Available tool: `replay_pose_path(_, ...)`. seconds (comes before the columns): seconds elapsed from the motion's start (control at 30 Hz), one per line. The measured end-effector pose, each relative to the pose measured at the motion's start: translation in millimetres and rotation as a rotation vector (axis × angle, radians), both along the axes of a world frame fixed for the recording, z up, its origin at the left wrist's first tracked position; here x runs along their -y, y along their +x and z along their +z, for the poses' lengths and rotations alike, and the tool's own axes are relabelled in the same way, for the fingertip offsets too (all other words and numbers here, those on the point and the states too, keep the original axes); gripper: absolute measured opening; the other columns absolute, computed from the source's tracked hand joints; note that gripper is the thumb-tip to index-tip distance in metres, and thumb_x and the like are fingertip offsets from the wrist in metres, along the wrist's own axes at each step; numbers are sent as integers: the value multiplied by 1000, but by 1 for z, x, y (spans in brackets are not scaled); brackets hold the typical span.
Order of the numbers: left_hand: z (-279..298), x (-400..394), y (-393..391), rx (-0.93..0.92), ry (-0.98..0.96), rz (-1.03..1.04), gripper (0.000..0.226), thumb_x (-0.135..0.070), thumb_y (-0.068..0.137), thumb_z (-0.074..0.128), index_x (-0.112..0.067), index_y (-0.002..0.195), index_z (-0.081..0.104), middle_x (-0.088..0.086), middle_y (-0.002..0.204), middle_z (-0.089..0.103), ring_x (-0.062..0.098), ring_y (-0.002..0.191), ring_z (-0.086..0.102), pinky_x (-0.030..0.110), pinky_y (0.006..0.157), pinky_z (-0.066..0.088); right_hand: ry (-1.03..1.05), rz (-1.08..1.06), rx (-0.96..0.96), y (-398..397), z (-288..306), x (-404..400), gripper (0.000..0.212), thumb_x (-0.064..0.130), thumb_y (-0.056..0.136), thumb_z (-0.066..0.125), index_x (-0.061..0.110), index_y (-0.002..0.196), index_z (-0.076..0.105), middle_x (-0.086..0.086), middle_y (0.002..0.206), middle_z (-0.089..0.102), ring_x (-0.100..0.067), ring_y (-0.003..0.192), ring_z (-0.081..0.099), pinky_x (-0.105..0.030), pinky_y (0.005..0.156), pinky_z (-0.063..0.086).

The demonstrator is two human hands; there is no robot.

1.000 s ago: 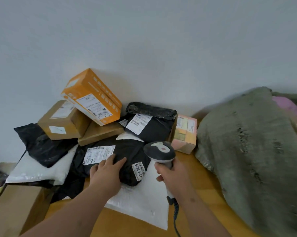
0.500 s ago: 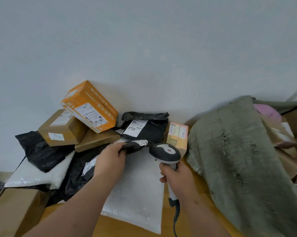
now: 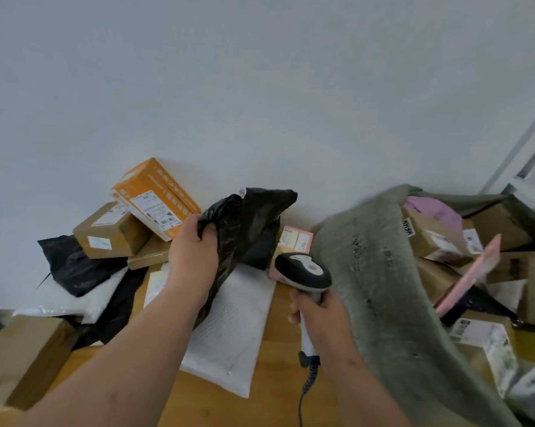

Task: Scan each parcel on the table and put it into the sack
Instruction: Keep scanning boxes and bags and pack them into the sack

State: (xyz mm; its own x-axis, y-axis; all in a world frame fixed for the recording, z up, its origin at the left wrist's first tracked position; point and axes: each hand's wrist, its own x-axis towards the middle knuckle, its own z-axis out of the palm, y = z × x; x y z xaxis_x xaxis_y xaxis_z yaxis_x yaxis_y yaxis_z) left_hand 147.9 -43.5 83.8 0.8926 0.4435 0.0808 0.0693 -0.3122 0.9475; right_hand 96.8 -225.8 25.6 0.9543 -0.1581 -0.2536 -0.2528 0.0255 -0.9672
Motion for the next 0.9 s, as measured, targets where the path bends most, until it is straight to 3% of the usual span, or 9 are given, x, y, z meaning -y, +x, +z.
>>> replay_pose_path(0.1, 2, 5, -7, -40, -255, 40, 13, -27, 102, 47, -27, 95, 58, 4, 96, 66, 29, 95, 63, 42, 84, 52, 35, 5, 12, -10, 6, 11, 12, 12, 94, 64, 15, 106, 65, -11, 85, 64, -22, 76, 60, -12, 48, 46)
replay_pose_path(0.2, -1, 1, -16, -102, -503, 54, 15, -32, 99, 51, -29, 101, 66, 6, 102, 72, 32, 97, 68, 56, 91, 53, 14, 17, 35, -19, 9, 20, 11, 12, 95, 63, 12, 106, 65, -12, 84, 64, -20, 74, 60, -12, 47, 45)
replay_pose_path(0.33, -7, 1, -26, -129, -583, 83, 16, -28, 103, 49, -24, 101, 64, 8, 101, 72, 31, 94, 69, 55, 91, 53, -27, 15, 40, -29, 8, 25, 3, 14, 94, 64, 12, 93, 65, -7, 72, 62, -17, 63, 58, -16, 49, 46)
replay_pose_path(0.43, -6, 5, -32, 7, -385, 112, 18, -25, 103, 48, -26, 90, 61, 9, 92, 67, 31, 90, 64, 47, 83, 54, -37, -6, 40, -33, 8, 26, 6, 15, 93, 65, 13, 99, 66, -10, 76, 64, -15, 62, 59, -12, 47, 44)
replay_pose_path(0.53, 7, 4, -33, 201, 7, 151, 16, -19, 103, 45, -20, 88, 53, -3, 76, 55, 16, 71, 50, 26, 61, 37, -57, -53, 29, -33, 8, 24, 8, 12, 93, 63, 8, 99, 66, -15, 79, 63, -14, 62, 57, -11, 46, 43)
replay_pose_path(0.6, 16, 1, -32, 325, 230, 118, 14, -12, 101, 45, -17, 91, 52, -8, 74, 52, 12, 67, 39, 27, 58, 27, -47, -84, 21, -29, 5, 22, 10, 14, 93, 64, 9, 101, 66, -12, 81, 65, -10, 59, 60, -18, 53, 47)
replay_pose_path(0.67, 12, -5, -26, 413, 400, 49, 17, -6, 97, 46, -10, 97, 62, -2, 82, 60, 15, 77, 48, 29, 68, 34, -46, -110, 22, -25, 2, 17, 11, 17, 93, 65, 10, 102, 67, -10, 83, 68, -7, 57, 62, -24, 58, 47)
replay_pose_path(0.77, -30, -21, -24, 329, 659, -136, 28, -5, 85, 49, -13, 103, 69, 3, 98, 69, 30, 92, 62, 47, 84, 48, -65, -194, 58, -24, -5, 6, 6, 20, 92, 67, 14, 95, 68, -7, 79, 70, -11, 63, 65, -28, 61, 49)
replay_pose_path(0.9, -81, -32, -48, -83, 777, -409, 37, -6, 96, 47, -31, 117, 66, -12, 124, 62, 15, 128, 49, 37, 112, 19, -105, -287, 78, -26, -9, -7, 18, 20, 91, 69, 16, 75, 63, -6, 69, 67, -26, 70, 64, -38, 68, 49)
